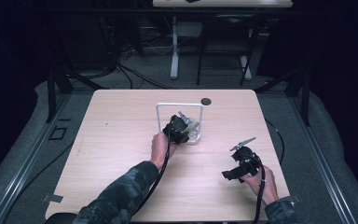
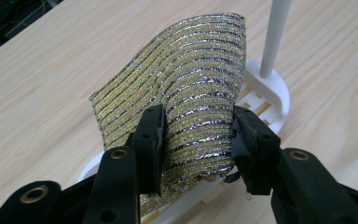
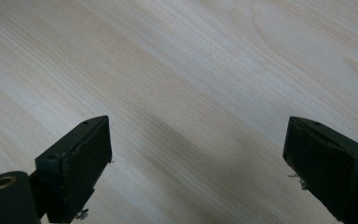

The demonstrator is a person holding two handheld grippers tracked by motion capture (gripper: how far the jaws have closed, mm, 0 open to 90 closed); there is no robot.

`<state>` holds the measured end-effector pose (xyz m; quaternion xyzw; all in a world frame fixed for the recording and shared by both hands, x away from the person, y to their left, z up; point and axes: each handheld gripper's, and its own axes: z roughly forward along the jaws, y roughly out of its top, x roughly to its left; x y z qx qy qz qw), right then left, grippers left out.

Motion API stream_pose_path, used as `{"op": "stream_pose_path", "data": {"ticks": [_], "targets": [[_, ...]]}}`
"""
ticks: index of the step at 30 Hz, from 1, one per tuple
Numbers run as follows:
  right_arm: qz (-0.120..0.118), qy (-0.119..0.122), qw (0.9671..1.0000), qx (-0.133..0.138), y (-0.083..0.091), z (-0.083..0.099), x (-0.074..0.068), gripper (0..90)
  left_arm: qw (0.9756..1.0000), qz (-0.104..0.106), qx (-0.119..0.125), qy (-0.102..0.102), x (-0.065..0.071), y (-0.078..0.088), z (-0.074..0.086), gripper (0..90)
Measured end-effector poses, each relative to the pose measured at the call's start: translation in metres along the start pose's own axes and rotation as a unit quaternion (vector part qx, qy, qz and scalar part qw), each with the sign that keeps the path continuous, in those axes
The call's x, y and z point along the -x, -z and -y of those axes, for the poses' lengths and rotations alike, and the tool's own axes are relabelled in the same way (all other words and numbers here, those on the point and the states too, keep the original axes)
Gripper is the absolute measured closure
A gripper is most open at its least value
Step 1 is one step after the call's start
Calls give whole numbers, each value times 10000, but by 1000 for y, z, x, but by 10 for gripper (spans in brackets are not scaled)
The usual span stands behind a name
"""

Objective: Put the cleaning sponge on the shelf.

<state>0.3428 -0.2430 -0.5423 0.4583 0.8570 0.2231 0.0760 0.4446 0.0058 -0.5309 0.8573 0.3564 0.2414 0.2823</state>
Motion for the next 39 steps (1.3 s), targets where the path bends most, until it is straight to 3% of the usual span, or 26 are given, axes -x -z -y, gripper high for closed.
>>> {"op": "stream_pose_path", "data": {"ticks": [11, 16, 22, 29, 39], "targets": [[0, 12, 10000, 13, -1, 0, 0, 73, 10000, -26, -24, 1, 1, -6, 0, 547], [-12, 10, 10000, 5, -1, 0, 0, 74, 9998, 49, -147, -78, 5, -9, 1, 504], [3, 34, 10000, -25, 0, 0, 0, 75, 9995, 204, -222, -38, 6, -12, 2, 459], [-16, 21, 10000, -10, -1, 0, 0, 75, 9990, 311, -317, 11, 8, -14, 4, 305], [-32, 40, 10000, -28, 0, 0, 0, 75, 9990, 346, -274, 20, 8, -10, 3, 228]]}}
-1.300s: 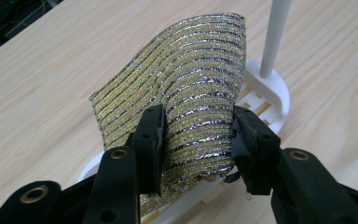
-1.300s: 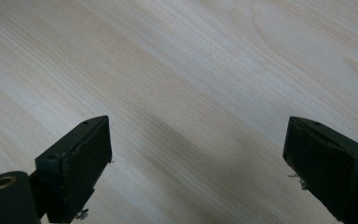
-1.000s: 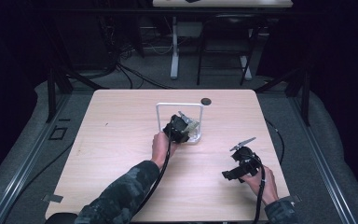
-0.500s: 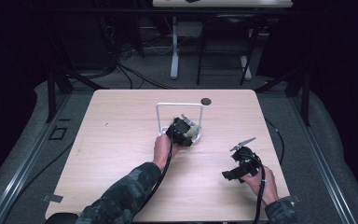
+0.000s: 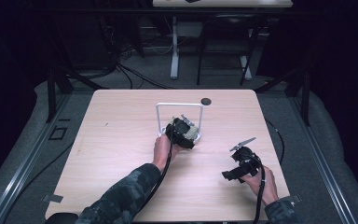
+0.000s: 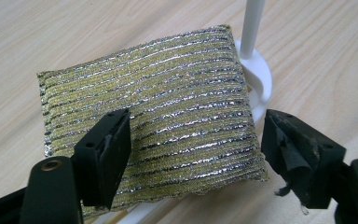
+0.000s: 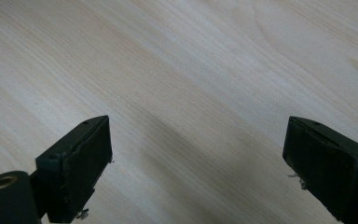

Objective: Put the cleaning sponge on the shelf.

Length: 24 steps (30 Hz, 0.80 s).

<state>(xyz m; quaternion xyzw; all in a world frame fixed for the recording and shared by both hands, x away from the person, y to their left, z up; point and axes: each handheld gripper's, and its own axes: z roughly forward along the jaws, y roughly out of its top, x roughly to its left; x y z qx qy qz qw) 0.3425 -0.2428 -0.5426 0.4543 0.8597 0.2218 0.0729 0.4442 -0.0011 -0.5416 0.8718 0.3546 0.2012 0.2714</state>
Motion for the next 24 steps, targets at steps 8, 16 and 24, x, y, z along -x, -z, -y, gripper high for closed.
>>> {"op": "stream_pose_path", "data": {"ticks": [8, 16, 24], "targets": [[0, -20, 10000, 19, 1, 0, 1, 74, 9999, 100, 112, -46, 0, 11, -2, 153], [10, -3, 10000, 58, 1, 0, 1, 73, 9994, 254, 151, -179, -1, 31, -2, 124], [11, -8, 10000, 79, 1, 0, 1, 73, 9984, 422, 196, -321, -4, 59, 3, 84]]}}
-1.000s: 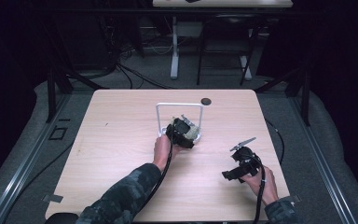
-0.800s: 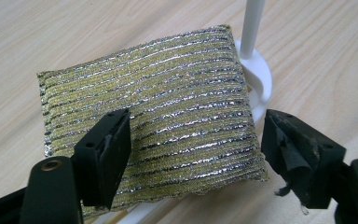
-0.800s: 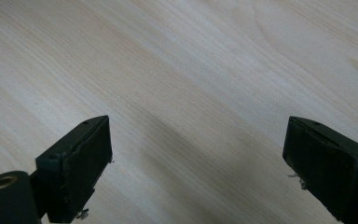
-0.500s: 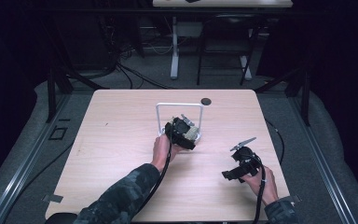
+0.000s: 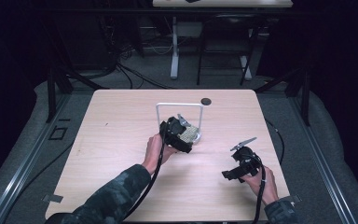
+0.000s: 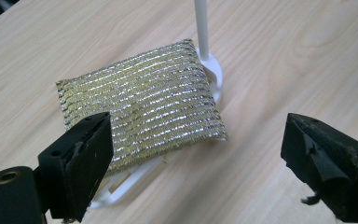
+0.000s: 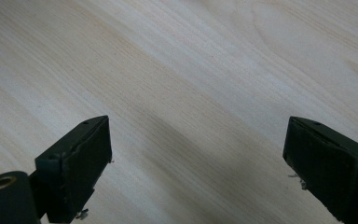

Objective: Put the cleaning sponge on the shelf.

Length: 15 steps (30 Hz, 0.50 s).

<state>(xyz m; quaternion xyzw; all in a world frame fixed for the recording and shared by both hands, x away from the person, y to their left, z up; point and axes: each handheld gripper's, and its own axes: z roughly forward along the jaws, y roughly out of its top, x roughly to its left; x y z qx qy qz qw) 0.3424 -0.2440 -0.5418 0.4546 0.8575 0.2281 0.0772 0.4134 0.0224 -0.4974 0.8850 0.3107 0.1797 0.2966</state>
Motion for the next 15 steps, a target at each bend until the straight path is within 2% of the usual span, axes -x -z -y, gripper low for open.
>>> {"op": "stream_pose_path", "data": {"ticks": [2, 9, 15], "targets": [[3, 7, 10000, -3, 0, 0, 0, 73, 10000, 18, 0, -24, 0, 3, 0, 80], [4, -14, 10000, -30, 0, 0, 0, 73, 9999, 85, -30, -124, -4, 28, 10, 53], [14, -4, 10000, -17, 0, 0, -1, 73, 9998, 98, -72, -127, -10, 46, 20, 33]]}}
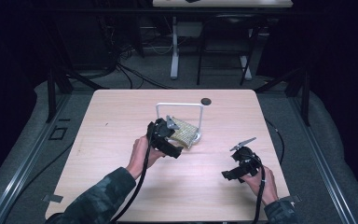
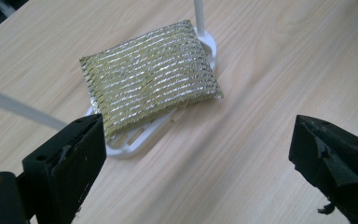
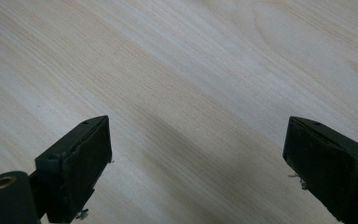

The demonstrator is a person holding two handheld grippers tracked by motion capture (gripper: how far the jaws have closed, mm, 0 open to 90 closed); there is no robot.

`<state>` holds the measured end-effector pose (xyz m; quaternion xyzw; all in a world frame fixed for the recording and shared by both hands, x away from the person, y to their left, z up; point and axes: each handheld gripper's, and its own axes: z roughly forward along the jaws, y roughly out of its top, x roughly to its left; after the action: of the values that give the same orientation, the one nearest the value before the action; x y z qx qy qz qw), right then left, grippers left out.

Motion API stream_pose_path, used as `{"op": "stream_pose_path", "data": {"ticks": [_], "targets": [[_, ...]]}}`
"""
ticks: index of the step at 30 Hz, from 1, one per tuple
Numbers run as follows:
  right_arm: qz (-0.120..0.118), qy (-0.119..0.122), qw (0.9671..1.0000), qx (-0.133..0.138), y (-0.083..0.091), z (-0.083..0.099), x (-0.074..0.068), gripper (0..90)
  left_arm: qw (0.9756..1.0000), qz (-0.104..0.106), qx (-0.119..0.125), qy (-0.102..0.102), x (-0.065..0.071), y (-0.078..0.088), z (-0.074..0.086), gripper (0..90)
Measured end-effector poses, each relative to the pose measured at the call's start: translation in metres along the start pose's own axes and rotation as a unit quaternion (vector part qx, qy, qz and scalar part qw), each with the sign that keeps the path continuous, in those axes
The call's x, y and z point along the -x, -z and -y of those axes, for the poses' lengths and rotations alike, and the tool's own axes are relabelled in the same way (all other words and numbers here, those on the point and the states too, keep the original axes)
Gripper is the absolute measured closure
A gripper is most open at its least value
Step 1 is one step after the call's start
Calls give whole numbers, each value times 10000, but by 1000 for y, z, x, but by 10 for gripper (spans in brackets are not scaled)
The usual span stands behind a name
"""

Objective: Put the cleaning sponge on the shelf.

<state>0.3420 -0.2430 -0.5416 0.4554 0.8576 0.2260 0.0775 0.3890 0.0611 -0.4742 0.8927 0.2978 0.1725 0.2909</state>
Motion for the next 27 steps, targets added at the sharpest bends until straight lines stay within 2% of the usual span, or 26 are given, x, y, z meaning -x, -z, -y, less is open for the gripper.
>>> {"op": "stream_pose_path", "data": {"ticks": [3, 9, 20, 22, 27], "targets": [[-4, 1, 10000, 20, 0, 0, 0, 73, 10000, 11, -31, -2, -2, 6, 5, 25], [-5, -11, 10000, -2, 0, 0, 0, 73, 9999, -62, -134, 16, -9, 25, 25, 1], [-5, 20, 10000, -43, -1, 0, -1, 73, 9992, -159, -282, 213, -22, 44, 64, 0], [9, 19, 10000, -53, -1, 0, -1, 73, 9991, -170, -274, 264, -23, 45, 67, 0], [4, 10, 10000, -46, -1, 0, -1, 73, 9980, -151, -312, 523, -25, 49, 96, 0]]}}
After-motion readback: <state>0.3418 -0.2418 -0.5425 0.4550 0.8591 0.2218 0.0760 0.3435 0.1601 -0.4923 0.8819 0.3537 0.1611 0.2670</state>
